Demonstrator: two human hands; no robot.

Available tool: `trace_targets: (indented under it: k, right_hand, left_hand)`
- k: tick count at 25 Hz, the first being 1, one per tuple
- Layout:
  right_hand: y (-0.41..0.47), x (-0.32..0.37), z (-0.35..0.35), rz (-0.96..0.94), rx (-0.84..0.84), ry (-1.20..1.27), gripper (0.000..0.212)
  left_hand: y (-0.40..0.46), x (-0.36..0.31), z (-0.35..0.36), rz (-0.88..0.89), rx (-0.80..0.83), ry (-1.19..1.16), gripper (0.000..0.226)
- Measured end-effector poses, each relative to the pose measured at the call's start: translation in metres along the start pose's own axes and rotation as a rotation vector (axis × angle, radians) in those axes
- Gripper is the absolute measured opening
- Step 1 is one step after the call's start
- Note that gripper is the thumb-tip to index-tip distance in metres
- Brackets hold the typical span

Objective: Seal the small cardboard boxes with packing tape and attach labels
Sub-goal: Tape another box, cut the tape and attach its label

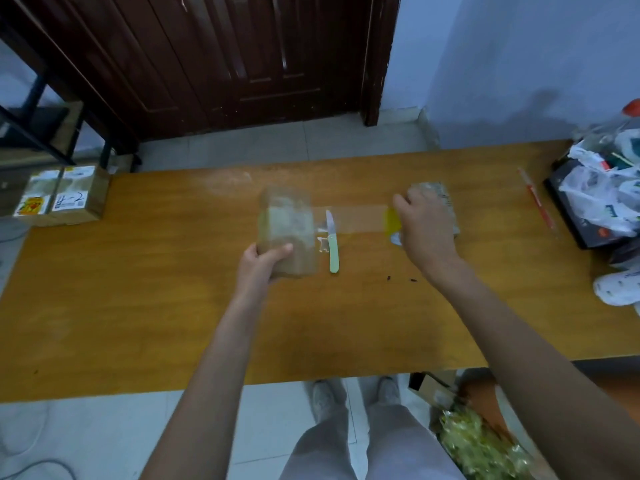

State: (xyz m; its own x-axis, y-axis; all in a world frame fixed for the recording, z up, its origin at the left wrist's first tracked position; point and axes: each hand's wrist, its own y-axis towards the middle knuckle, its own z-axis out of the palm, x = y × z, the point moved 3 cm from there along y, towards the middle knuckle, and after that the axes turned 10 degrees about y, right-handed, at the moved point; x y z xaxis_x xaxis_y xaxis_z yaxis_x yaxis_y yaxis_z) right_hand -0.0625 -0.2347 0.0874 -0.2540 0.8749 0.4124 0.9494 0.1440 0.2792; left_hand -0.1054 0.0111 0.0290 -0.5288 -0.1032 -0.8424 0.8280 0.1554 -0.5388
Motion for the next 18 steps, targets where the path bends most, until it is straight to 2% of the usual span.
trace_targets:
  k: [3, 7, 15, 18]
  right_hand:
    - [-0.006, -0.014, 0.011, 0.040, 0.153, -0.124, 0.039]
    - [-0.008, -0.009, 0.027, 0.004, 0.196, -0.210, 0.038]
    - [-0.020, -0.011, 0.045, -0.037, 0.231, -0.289, 0.034]
    - [-0.043, -0.020, 0.062, 0.002, 0.346, -0.278, 0.035]
  left_hand:
    - [-0.001, 0.006, -0.008, -0.047, 0.115, -0.085, 0.045]
    - [-0.004, 0.018, -0.010, -0.037, 0.254, -0.202, 0.046]
    - [-0.007, 0.040, -0.025, -0.060, 0.327, -0.315, 0.051]
    - [-0.008, 0.067, -0.030, -0.126, 0.309, -0.301, 0.049]
